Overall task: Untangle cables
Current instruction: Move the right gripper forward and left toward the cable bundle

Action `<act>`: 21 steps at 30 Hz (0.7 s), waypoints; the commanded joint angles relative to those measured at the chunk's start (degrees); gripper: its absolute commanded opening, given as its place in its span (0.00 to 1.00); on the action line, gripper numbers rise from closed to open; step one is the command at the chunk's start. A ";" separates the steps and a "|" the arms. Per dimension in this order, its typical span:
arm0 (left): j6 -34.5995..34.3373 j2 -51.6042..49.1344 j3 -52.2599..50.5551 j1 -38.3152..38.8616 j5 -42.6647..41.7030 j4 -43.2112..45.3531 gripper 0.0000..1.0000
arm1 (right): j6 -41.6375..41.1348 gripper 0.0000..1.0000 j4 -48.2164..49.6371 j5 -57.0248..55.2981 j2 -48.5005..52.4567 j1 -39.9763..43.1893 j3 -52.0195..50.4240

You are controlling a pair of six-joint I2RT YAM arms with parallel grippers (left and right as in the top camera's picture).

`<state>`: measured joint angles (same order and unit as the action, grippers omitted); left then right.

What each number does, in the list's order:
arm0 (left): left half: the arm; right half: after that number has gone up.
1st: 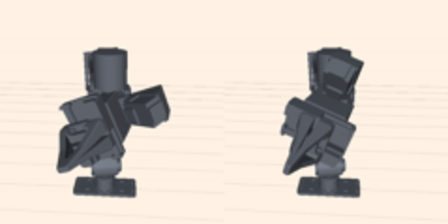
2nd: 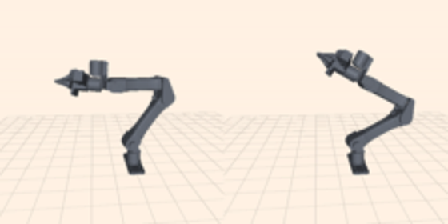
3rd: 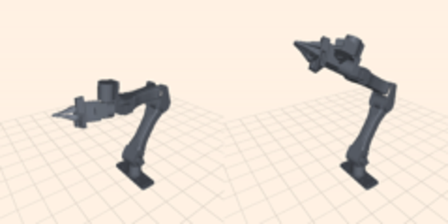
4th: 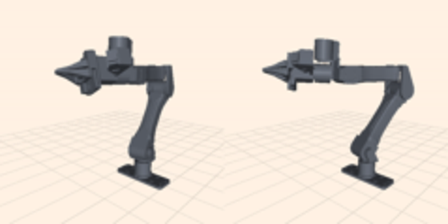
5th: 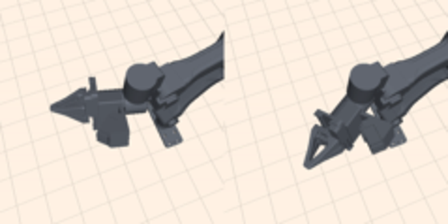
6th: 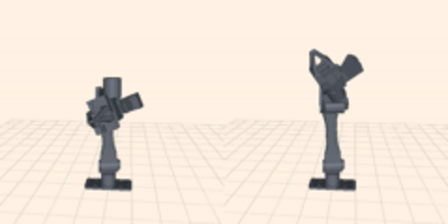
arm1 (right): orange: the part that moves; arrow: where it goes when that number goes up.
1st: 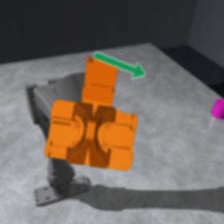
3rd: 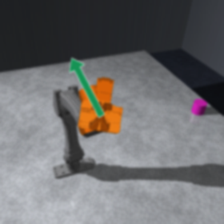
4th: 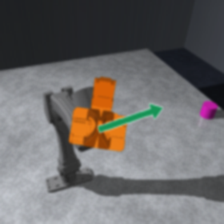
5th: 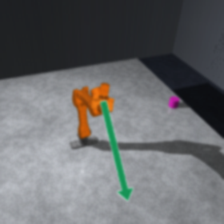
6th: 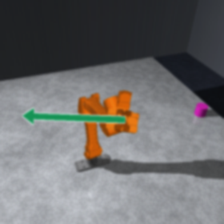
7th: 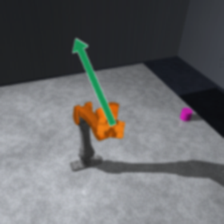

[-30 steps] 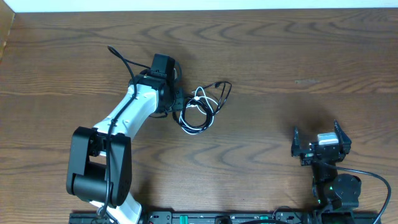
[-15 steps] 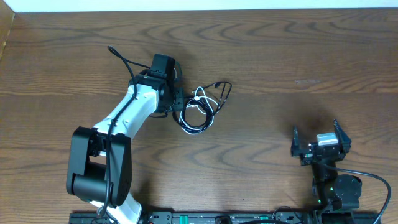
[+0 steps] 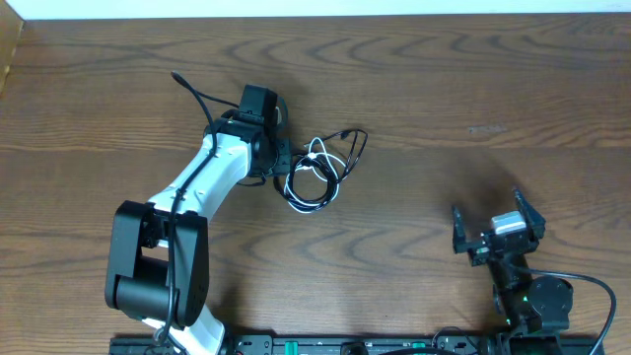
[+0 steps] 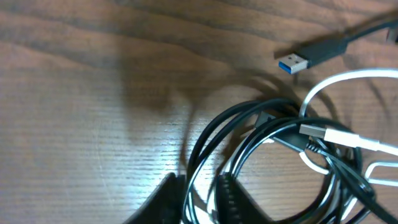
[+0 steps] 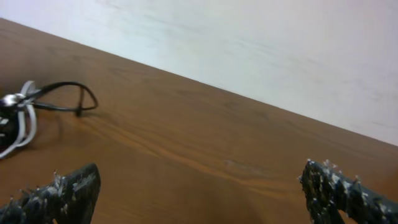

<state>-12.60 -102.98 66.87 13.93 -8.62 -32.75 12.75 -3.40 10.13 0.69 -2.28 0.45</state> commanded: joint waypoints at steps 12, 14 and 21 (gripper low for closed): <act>0.72 -0.63 -0.39 -0.13 -1.22 0.24 0.11 | -5.70 0.99 -8.57 4.79 17.99 -0.35 25.03; 0.72 -0.66 -0.39 -0.13 -1.25 0.17 0.17 | -5.70 0.99 -10.60 6.49 23.32 -0.35 29.55; 0.72 -0.63 -0.35 -0.13 -8.72 0.15 0.29 | -5.70 0.99 -15.98 22.84 45.35 -0.35 43.82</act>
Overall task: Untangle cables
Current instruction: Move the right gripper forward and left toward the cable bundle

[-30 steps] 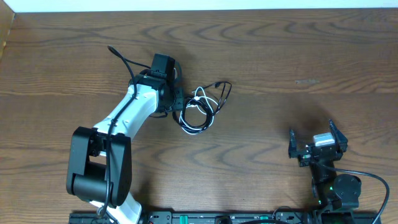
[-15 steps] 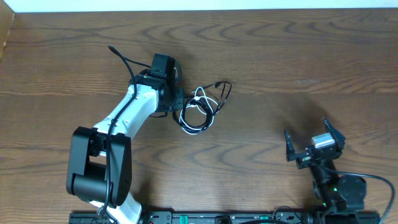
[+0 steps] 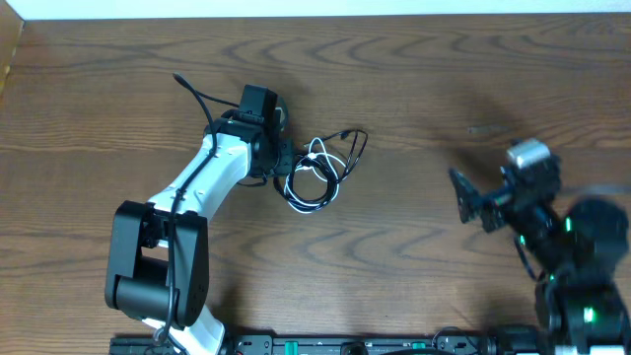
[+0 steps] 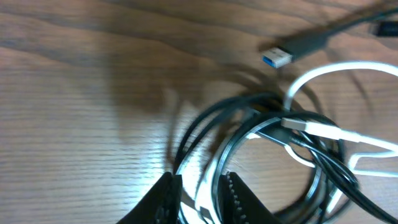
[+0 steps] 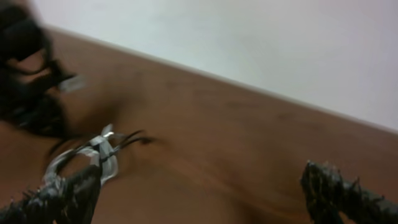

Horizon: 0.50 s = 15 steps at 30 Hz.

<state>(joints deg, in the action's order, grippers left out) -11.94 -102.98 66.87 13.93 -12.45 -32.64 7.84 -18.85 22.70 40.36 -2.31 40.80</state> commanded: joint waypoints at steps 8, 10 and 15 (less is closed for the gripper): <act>0.07 -0.66 -0.33 -0.09 -12.41 0.17 0.52 | -6.99 0.99 4.04 35.43 21.14 -0.39 5.40; 0.07 -0.66 -0.33 -0.09 -12.44 0.15 0.55 | -9.79 0.99 5.01 37.05 24.44 -0.57 5.40; 0.00 -0.66 -0.33 0.17 -12.41 0.76 0.55 | -17.57 0.44 6.86 35.89 33.97 -0.90 5.38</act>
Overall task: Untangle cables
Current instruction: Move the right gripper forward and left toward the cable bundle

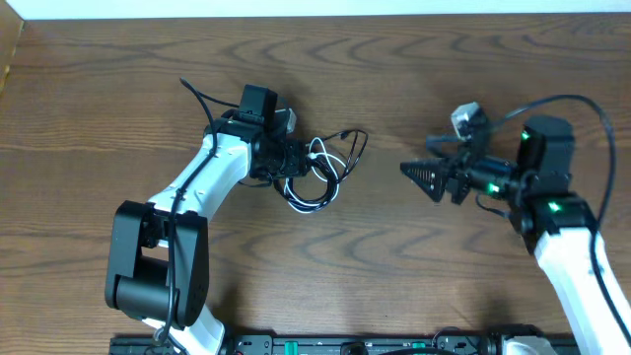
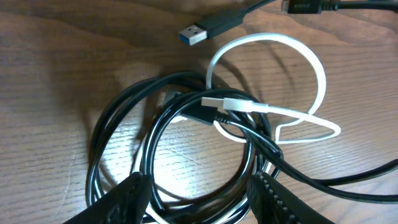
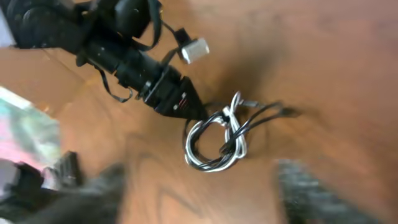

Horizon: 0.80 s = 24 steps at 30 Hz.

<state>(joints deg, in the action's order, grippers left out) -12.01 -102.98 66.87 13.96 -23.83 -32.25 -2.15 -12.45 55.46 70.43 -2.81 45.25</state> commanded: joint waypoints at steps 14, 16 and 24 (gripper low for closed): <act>-0.96 -0.66 -0.33 0.28 -1.01 0.70 0.55 | -39.17 0.73 14.51 -16.39 19.91 -7.39 0.92; -0.96 -0.66 -0.33 0.28 -0.98 0.74 0.55 | -39.19 0.73 16.41 -19.06 21.11 -9.18 0.92; -0.96 -0.66 -0.33 0.28 -0.55 0.70 0.55 | -39.63 0.75 27.12 -22.58 26.14 -13.25 0.92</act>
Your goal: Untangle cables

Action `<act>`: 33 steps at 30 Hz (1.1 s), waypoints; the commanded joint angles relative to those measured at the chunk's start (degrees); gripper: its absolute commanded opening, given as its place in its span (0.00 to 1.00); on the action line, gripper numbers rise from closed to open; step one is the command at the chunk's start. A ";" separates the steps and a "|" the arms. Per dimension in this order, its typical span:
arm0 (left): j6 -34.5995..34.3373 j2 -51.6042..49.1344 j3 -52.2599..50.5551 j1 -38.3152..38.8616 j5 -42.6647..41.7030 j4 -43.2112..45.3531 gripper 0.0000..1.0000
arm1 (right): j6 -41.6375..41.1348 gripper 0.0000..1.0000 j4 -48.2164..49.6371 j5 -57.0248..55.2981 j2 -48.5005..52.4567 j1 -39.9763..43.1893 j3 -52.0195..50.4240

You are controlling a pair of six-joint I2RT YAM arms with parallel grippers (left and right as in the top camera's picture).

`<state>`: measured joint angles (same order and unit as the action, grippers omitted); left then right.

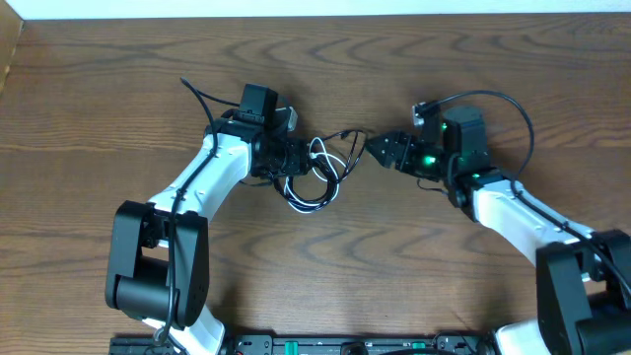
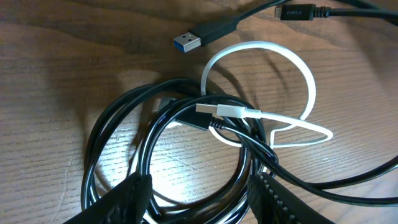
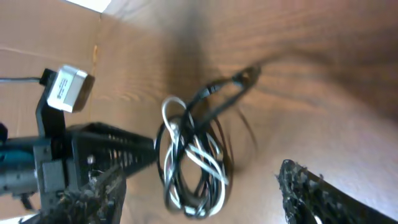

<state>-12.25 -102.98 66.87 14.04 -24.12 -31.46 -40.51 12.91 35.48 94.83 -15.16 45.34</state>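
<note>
A tangle of black and white cables [image 1: 317, 174] lies on the wooden table left of centre. In the left wrist view a black coil [image 2: 124, 143] is crossed by a white loop [image 2: 264, 87]. A white plug [image 2: 221, 111] rests on the coil, and a black blue-tipped USB plug [image 2: 189, 41] lies beyond it. My left gripper [image 1: 292, 160] is open, its fingers [image 2: 134, 199] straddling the coil's near side. My right gripper [image 1: 377, 147] is open and points left at the bundle's right end. The bundle [image 3: 193, 155] shows blurred between and beyond its fingers [image 3: 311, 193].
A thin black lead [image 1: 193, 95] runs up and left behind the left arm. A cardboard box edge [image 1: 8, 49] sits at the far left. The table's far edge [image 1: 315, 14] meets a white wall.
My right gripper has moved left from mid-table and now sits just right of the cable bundle, still open. My left gripper stays open over the coil, and the bundle has hardly shifted.
At first my left jaws stood narrow around strands of the black coil while the right arm rested open at the front right. The right arm then stood higher and farther left. Later the left jaws were wide open, and the right gripper now faces the bundle.
</note>
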 commanded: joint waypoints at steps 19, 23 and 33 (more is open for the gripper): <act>-0.70 -0.74 -0.46 0.20 0.81 0.79 0.49 | -1.01 0.32 17.38 -2.29 14.08 -2.32 0.83; -0.72 -0.76 -0.72 0.20 0.81 0.94 0.48 | -1.01 0.17 17.33 -2.21 14.08 -2.32 0.83; -0.74 -0.72 -1.40 0.17 0.74 2.03 0.48 | -0.96 0.04 17.33 -2.16 14.08 -2.29 0.83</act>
<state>-13.10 -102.98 65.91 14.04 -23.68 -29.54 -41.87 30.09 33.45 108.88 -17.12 45.43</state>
